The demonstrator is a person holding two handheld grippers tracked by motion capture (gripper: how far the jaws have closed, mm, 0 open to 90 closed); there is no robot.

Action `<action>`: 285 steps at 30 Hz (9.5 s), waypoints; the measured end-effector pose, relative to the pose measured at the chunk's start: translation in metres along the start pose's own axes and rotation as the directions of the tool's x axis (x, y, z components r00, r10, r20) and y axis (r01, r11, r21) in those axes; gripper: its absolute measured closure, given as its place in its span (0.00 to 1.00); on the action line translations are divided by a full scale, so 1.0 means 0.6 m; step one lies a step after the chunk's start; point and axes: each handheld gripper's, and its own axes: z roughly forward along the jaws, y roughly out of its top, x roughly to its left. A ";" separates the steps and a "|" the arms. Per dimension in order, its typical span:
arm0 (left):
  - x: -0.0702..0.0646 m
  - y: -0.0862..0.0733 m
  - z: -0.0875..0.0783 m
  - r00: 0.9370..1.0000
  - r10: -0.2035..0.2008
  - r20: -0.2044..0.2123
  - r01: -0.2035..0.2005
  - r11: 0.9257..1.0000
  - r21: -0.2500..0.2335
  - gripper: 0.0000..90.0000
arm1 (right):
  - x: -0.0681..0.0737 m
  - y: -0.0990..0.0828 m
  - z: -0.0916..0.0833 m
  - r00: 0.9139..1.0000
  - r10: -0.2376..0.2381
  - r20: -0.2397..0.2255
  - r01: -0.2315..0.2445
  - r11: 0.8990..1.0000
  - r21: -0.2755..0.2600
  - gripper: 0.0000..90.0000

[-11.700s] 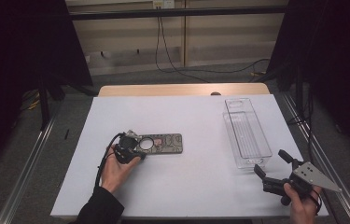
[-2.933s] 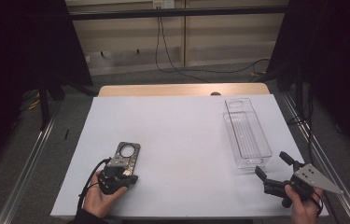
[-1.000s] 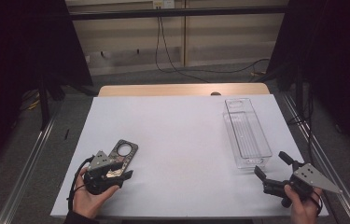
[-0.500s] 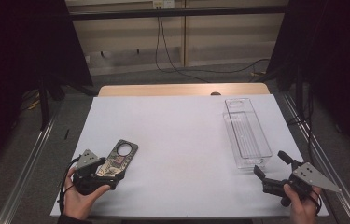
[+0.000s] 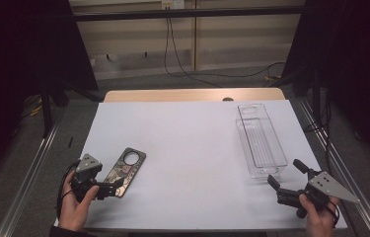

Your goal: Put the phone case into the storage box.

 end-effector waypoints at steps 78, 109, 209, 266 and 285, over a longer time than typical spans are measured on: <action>0.010 0.060 0.115 1.000 0.009 -0.022 0.001 0.916 0.401 0.14 | 0.000 -0.001 0.002 1.000 -0.001 -0.013 0.001 1.000 0.008 0.00; 0.014 0.066 0.076 0.997 -0.014 0.076 0.005 0.992 0.127 0.14 | -0.001 -0.001 0.000 1.000 -0.005 -0.012 0.005 1.000 0.008 0.00; -0.198 0.134 0.109 0.755 0.395 0.523 -0.149 0.880 -0.451 0.14 | 0.121 0.110 0.098 0.830 -0.040 -0.556 0.039 0.999 -0.013 0.01; -0.204 0.153 0.098 0.633 0.447 0.632 -0.170 0.877 -0.450 0.14 | 0.145 0.167 0.240 0.535 -0.026 -0.844 0.075 0.997 0.017 0.00; -0.207 0.151 0.103 0.603 0.440 0.665 -0.187 0.889 -0.418 0.14 | 0.149 0.159 0.245 0.454 -0.036 -0.890 0.116 0.993 0.019 0.07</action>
